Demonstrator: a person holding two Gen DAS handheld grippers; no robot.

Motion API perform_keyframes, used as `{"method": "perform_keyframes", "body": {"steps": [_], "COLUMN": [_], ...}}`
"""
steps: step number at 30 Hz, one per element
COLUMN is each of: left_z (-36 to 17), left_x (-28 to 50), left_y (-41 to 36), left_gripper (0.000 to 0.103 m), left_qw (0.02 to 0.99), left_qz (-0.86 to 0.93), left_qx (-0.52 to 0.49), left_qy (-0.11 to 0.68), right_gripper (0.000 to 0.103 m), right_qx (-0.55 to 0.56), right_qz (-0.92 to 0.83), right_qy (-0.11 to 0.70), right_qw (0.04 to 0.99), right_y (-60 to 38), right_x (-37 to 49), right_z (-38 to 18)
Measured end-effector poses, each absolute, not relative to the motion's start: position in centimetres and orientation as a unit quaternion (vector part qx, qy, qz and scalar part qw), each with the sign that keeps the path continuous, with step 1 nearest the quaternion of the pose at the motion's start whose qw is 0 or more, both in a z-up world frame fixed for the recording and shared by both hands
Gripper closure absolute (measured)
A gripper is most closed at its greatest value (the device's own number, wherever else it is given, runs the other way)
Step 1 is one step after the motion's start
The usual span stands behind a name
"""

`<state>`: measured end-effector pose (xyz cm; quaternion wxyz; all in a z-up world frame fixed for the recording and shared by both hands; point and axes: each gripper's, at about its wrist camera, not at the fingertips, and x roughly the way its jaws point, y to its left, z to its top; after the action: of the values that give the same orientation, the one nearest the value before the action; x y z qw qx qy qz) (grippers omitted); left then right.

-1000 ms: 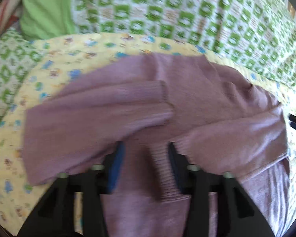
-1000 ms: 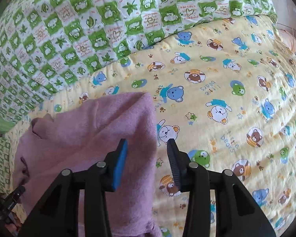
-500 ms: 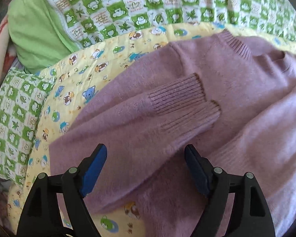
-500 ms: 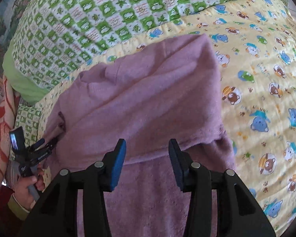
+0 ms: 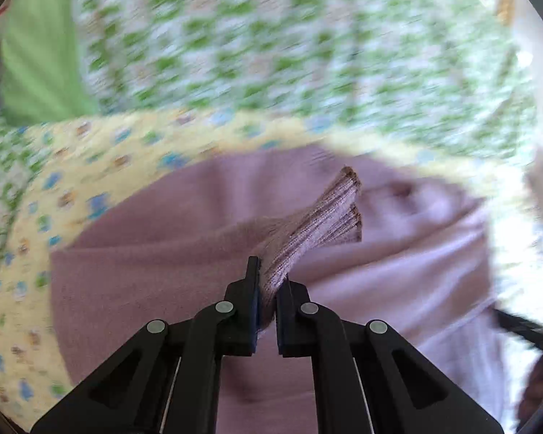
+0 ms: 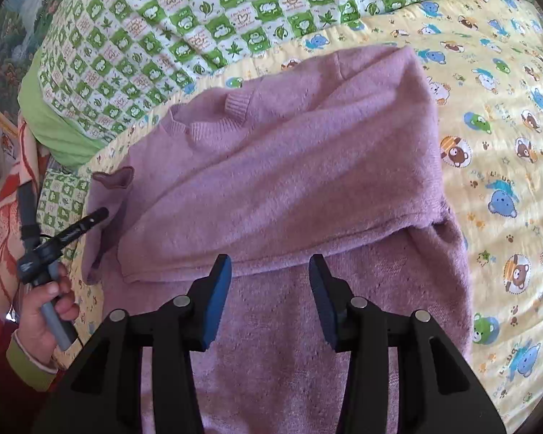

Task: Fold small clothes

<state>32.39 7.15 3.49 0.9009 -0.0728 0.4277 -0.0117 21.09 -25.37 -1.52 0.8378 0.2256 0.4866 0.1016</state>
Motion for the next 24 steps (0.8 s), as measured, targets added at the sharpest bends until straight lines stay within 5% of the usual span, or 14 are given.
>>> {"method": "perform_keyframes", "body": {"steps": [5,12,16,20,24], "left_z": [4.6,-0.6,-3.5,-2.4,-0.7], "left_x": [33.5,35.7,35.5,32.9,29.8], "left_y": [-1.5,-11.0,-11.4,-8.7,-3.8], "left_gripper": [0.098,0.096,0.08,0.049,0.047], "left_qw": [0.896,0.869,0.846,0.853,0.868], "left_qz": [-0.119,-0.189,-0.199,-0.199,-0.157], "left_qx": [-0.103,-0.08,-0.069,-0.073,-0.072], "left_qy": [0.414,0.449,0.49,0.477,0.465], "right_gripper": [0.057,0.057,0.057,0.057,0.057], "right_qx": [0.243,0.264,0.277,0.283,0.284], "right_qz": [0.083,0.04,0.024,0.028,0.053], "right_qy": [0.474,0.467,0.469,0.47,0.47], "right_qw": [0.842,0.843,0.838,0.835,0.834], "right_y": [-26.8,-29.6,-30.7,-30.9,-29.6], "right_x": [20.8,19.5,19.4,19.7,20.5], "right_z": [-1.1,-1.9,-2.5,-2.8,-2.7]}}
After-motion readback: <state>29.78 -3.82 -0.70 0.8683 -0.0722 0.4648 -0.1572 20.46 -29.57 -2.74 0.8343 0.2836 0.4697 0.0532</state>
